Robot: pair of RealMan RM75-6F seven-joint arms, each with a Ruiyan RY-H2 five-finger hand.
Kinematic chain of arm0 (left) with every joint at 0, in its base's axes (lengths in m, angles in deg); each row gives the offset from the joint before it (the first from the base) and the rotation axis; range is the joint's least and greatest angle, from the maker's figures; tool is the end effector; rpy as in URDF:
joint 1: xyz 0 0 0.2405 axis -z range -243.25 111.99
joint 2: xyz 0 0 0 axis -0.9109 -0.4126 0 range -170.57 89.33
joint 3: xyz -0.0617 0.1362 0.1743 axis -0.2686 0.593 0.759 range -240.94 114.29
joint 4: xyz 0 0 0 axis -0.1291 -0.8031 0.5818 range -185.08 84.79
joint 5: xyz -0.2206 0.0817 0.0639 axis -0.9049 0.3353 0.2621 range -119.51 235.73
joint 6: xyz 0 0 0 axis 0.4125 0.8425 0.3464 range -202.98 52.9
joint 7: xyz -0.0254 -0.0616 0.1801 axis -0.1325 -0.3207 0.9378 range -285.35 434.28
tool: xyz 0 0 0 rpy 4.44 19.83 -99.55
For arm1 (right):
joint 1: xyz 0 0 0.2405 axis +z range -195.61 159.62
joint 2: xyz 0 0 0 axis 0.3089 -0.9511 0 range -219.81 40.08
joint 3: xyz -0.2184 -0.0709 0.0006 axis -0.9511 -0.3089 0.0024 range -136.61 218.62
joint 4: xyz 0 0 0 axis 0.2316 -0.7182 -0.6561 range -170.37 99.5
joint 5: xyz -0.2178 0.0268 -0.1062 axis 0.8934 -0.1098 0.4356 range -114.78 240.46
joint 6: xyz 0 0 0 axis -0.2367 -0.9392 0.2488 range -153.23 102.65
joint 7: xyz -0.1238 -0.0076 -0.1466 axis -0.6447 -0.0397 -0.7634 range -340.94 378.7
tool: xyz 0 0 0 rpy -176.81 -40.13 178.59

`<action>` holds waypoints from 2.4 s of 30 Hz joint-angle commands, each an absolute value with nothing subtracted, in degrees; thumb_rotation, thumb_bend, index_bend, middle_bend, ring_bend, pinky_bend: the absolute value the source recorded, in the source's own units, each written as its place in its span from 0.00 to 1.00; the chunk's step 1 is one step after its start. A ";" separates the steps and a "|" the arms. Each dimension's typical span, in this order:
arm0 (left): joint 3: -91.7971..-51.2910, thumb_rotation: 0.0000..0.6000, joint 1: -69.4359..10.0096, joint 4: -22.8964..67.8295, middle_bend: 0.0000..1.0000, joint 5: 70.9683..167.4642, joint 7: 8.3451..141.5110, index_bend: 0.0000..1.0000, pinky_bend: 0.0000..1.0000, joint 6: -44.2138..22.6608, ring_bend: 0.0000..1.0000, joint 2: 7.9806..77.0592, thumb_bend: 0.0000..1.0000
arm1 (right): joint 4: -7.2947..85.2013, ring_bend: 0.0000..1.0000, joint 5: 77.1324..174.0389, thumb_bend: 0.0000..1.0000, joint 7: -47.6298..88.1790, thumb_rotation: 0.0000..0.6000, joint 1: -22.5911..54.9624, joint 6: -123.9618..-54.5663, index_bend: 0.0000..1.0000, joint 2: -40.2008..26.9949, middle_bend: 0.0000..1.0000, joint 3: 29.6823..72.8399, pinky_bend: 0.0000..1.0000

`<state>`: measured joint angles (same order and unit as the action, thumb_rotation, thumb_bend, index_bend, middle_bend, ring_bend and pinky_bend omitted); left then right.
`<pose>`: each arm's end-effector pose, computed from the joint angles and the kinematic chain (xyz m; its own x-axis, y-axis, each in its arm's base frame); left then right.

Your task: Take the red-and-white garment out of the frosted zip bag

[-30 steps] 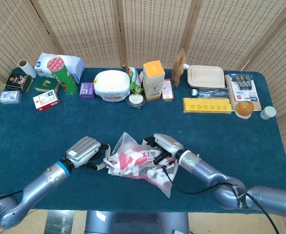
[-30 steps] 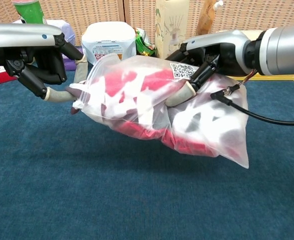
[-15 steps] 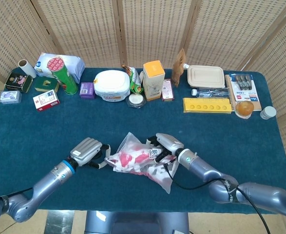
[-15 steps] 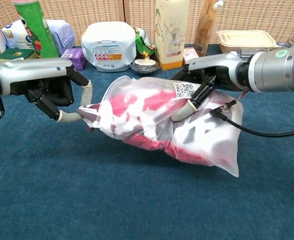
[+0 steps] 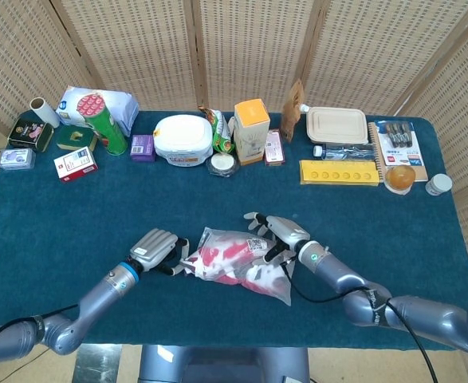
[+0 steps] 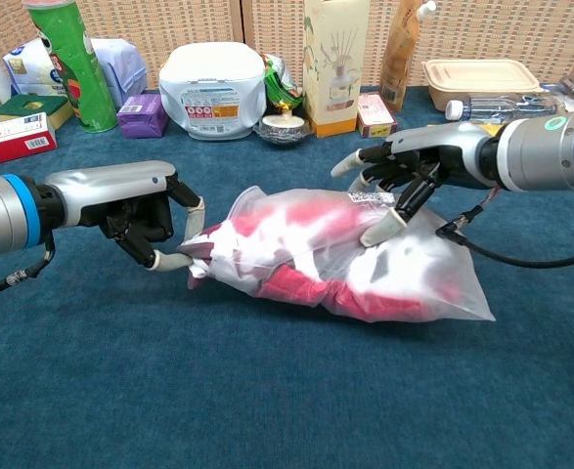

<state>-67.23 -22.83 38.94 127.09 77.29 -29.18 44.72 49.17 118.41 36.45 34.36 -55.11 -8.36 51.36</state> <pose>-0.1257 0.3263 -0.1021 0.3240 0.5402 0.7767 0.9121 -0.3965 -0.1047 -0.1103 -0.3885 -0.0904 -0.0262 -0.6991 0.7145 -0.9879 -0.0911 -0.1253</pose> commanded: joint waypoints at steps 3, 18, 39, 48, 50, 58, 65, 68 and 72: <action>-68.75 1.00 -21.98 38.57 1.00 124.86 78.72 0.69 1.00 -29.44 1.00 44.90 0.67 | 51.41 0.25 119.72 0.14 36.03 0.97 32.47 -58.39 0.06 -10.93 0.19 52.33 0.22; -71.06 1.00 -19.49 41.15 1.00 121.59 81.77 0.69 1.00 -30.56 1.00 42.85 0.67 | 56.79 0.24 131.83 0.12 39.08 0.97 25.91 -67.77 0.08 -17.16 0.19 52.98 0.17; -70.55 1.00 -16.35 44.27 1.00 115.12 85.63 0.69 1.00 -32.98 1.00 39.87 0.66 | 48.46 0.50 170.45 0.11 38.30 0.97 19.11 -90.87 0.35 -19.77 0.44 38.10 0.38; -69.92 1.00 -14.91 45.56 1.00 111.57 88.05 0.69 1.00 -32.85 1.00 39.57 0.66 | 38.37 0.82 182.57 0.10 35.21 0.97 18.68 -101.99 0.34 -16.05 0.66 33.48 0.76; -69.82 1.00 -14.56 45.83 1.00 110.67 88.49 0.69 1.00 -32.86 1.00 39.51 0.66 | 36.31 0.87 184.15 0.09 34.81 0.97 18.73 -104.21 0.33 -14.83 0.70 33.22 0.83; -69.44 1.00 -13.30 47.56 1.00 107.80 90.50 0.69 1.00 -32.00 1.00 39.02 0.65 | 29.34 1.00 187.52 0.04 31.04 0.98 19.31 -109.66 0.33 -9.84 0.83 33.27 1.00; -69.02 1.00 -12.69 48.82 1.00 105.87 91.30 0.69 1.00 -31.33 1.00 38.38 0.65 | 23.84 1.00 189.95 0.07 26.44 0.98 20.27 -111.69 0.33 -6.92 0.84 32.68 1.00; -68.88 1.00 -12.42 49.19 1.00 105.05 91.42 0.69 1.00 -31.27 1.00 38.07 0.65 | 22.44 1.00 190.47 0.08 26.09 0.98 20.51 -111.59 0.32 -5.96 0.84 31.56 1.00; -68.61 1.00 -12.05 49.47 1.00 103.89 91.55 0.69 1.00 -31.33 1.00 37.93 0.65 | 21.31 1.00 190.60 0.09 25.22 0.98 20.55 -111.46 0.32 -4.64 0.84 30.56 1.00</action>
<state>-68.71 -12.17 49.40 104.10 91.49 -31.29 37.96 21.62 190.51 25.59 20.48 -111.56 -5.05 30.84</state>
